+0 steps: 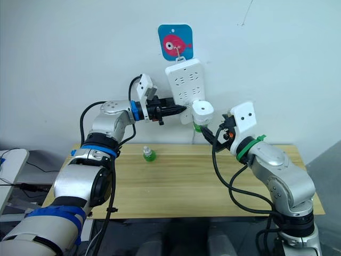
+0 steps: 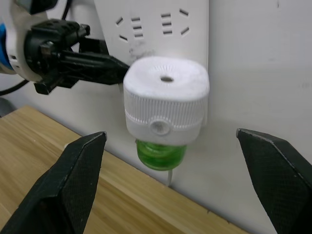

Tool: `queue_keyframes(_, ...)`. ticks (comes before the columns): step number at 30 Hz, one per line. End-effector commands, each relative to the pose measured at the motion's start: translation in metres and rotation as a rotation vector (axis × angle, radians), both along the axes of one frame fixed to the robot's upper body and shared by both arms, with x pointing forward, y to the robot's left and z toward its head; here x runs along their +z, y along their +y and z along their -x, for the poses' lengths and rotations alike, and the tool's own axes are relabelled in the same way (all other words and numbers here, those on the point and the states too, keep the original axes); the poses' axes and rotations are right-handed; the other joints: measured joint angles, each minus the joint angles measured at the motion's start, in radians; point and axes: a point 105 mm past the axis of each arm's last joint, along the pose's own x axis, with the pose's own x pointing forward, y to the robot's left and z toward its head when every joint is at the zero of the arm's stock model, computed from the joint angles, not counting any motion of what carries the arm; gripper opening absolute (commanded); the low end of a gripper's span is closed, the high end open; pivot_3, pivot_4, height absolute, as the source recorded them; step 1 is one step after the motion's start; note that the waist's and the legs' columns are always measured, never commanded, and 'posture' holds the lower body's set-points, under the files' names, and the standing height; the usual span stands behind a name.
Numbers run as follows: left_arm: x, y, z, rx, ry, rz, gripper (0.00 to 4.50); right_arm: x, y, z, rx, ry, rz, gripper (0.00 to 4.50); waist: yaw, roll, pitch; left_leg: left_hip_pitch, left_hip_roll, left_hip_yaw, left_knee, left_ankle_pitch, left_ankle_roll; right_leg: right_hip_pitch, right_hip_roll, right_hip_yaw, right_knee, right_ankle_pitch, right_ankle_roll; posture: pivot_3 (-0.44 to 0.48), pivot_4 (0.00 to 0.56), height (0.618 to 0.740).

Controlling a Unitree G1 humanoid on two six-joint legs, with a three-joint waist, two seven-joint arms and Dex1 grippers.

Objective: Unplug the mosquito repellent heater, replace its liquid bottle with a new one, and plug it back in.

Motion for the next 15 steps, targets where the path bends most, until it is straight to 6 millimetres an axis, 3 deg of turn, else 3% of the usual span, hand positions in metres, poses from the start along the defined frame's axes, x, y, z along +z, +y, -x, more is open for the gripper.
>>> queue_keyframes(1,0.015,-0.010,0.004,-0.036,-0.034,0.035,1.30,0.003,0.008,-0.001,-0.023,-0.031,-0.008,4.50,0.000,0.000,0.000,0.000,0.000,0.000,0.000,0.000,0.000,0.000,0.000,0.000,0.000,0.000,0.000,-0.047,0.202,0.740)
queue_keyframes(10,0.016,-0.008,0.007,-0.034,-0.035,0.032,1.30,0.013,0.018,-0.029,-0.132,-0.053,-0.111,4.50,0.001,0.001,0.004,-0.004,0.000,-0.001,0.000,0.000,0.000,-0.004,0.000,-0.001,0.000,0.000,0.000,-0.033,0.206,0.740)
queue_keyframes(15,0.015,-0.008,0.007,-0.029,-0.035,0.030,1.30,0.023,0.026,-0.034,-0.116,-0.095,-0.130,4.50,0.003,0.001,0.004,-0.010,0.000,-0.002,0.001,0.000,0.000,-0.010,-0.001,-0.002,0.001,0.000,0.000,-0.019,0.204,0.740)
